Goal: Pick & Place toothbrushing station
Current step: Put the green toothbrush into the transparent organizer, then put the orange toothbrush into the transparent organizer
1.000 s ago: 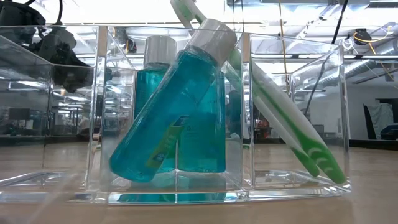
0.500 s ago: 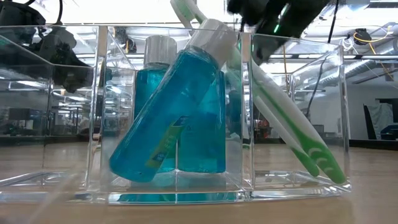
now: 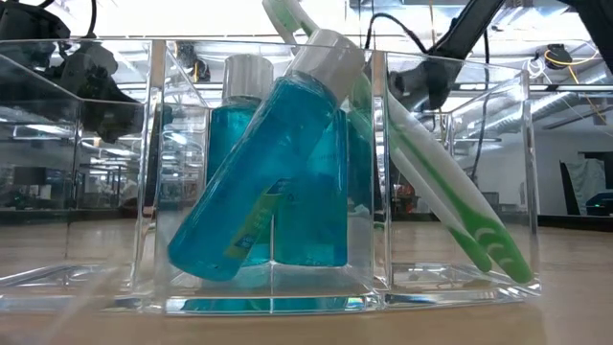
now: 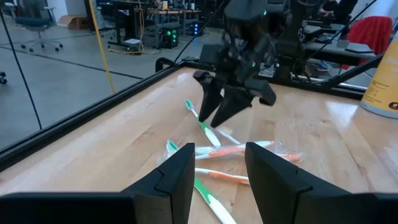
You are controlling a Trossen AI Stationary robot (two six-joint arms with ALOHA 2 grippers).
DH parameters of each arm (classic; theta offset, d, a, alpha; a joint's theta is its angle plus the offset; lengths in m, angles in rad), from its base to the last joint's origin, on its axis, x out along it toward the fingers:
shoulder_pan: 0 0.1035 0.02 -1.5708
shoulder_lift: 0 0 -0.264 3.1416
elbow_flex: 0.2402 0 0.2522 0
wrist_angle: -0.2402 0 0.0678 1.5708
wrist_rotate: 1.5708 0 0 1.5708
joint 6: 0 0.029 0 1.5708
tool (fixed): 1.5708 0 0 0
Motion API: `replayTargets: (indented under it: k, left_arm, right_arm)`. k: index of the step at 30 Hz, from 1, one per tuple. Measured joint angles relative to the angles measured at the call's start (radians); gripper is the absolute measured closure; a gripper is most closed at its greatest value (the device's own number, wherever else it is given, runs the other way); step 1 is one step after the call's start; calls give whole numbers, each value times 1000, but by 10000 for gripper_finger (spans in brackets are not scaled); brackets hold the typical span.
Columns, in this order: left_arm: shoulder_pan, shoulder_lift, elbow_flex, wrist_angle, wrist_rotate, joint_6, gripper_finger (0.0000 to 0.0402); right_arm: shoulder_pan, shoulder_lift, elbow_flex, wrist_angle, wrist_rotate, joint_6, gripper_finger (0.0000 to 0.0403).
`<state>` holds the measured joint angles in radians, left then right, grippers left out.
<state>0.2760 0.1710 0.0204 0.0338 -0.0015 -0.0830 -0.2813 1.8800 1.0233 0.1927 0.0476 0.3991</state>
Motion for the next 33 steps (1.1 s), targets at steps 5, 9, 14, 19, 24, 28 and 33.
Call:
replayTargets:
  k: [5,9,14,19,24,28,33]
  left_arm:
    - [0,0,0,0,0,0,254]
    - [0,0,0,0,0,0,254]
    - [0,0,0,0,0,0,254]
    - [0,0,0,0,0,0,254]
    - [0,0,0,0,0,0,254]
    - [0,0,0,0,0,0,254]
    - [0,0,0,0,0,0,254]
  right_arm:
    - [2,8,0,-42,-37,1,243]
    - [4,-3,1,-91,-109,8,245]
    - [4,-22,0,-111,-239,10,251]
    - [5,-47,2,-87,-283,9,257]
    - [5,-58,1,-58,-261,10,263]
    - [13,-57,0,-11,-258,34,264]
    - [58,-57,0,78,-253,-1,264]
